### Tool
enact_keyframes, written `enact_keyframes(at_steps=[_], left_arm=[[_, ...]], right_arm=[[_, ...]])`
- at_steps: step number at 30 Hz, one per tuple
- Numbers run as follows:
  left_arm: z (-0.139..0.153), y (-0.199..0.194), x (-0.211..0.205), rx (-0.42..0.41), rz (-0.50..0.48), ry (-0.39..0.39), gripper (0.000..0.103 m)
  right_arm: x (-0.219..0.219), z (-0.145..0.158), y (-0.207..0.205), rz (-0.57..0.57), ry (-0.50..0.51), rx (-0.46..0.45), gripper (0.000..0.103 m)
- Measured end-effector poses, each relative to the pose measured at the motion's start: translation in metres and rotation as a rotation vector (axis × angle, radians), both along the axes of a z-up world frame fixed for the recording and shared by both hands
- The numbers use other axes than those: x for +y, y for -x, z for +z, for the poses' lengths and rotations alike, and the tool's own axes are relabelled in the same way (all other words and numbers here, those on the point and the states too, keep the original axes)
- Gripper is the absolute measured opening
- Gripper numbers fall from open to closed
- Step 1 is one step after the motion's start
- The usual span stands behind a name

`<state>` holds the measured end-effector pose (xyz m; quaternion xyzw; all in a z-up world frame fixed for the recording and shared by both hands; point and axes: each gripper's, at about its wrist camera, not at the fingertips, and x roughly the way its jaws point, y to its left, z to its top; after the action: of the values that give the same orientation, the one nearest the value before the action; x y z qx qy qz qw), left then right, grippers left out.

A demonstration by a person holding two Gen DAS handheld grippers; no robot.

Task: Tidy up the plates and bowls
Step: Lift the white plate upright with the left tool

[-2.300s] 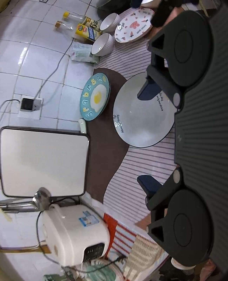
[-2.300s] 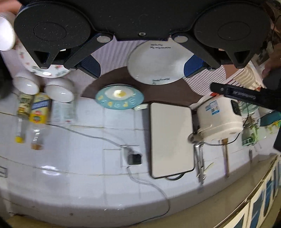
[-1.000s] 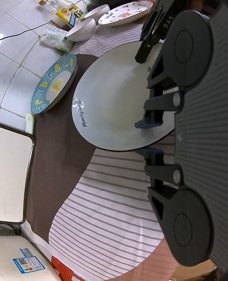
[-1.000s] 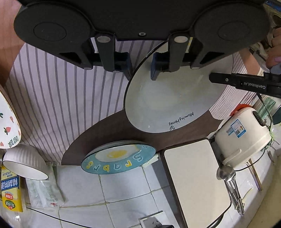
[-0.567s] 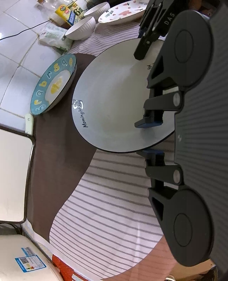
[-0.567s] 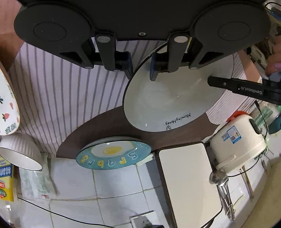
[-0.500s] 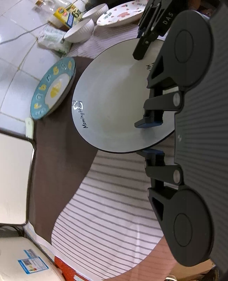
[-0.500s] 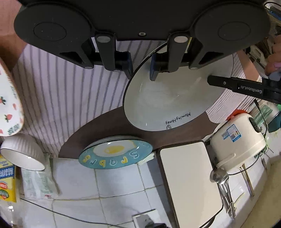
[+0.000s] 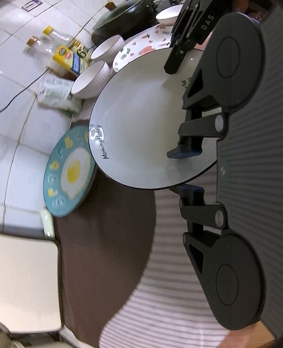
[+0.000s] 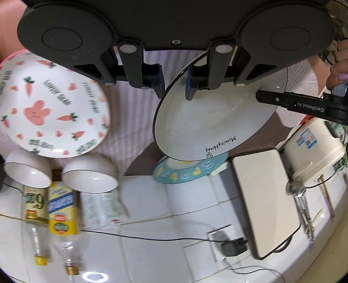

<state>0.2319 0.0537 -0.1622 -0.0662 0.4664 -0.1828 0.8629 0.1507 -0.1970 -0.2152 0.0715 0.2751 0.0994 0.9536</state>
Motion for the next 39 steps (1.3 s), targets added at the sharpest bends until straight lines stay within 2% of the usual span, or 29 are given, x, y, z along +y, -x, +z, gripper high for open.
enact_keyframes(at_steps=[7,17,27,39], left_arm=[[-0.006,-0.019,-0.026,0.005,-0.054,-0.007,0.022],[-0.027,-0.039,-0.028,0.049,-0.051,-0.008,0.022],[-0.032,-0.040,-0.027,0.050,-0.056,0.005,0.022],[-0.031,-0.036,-0.030,0.032,-0.055,-0.028,0.022]], right_arm=[[-0.019,-0.007,-0.008,-0.048,0.000,0.015,0.025],[-0.015,-0.018,-0.030,-0.050,0.041,0.048,0.025],[-0.009,-0.016,-0.035,-0.061,0.107,0.040,0.025],[0.002,-0.017,-0.033,-0.084,0.212,0.062,0.028]])
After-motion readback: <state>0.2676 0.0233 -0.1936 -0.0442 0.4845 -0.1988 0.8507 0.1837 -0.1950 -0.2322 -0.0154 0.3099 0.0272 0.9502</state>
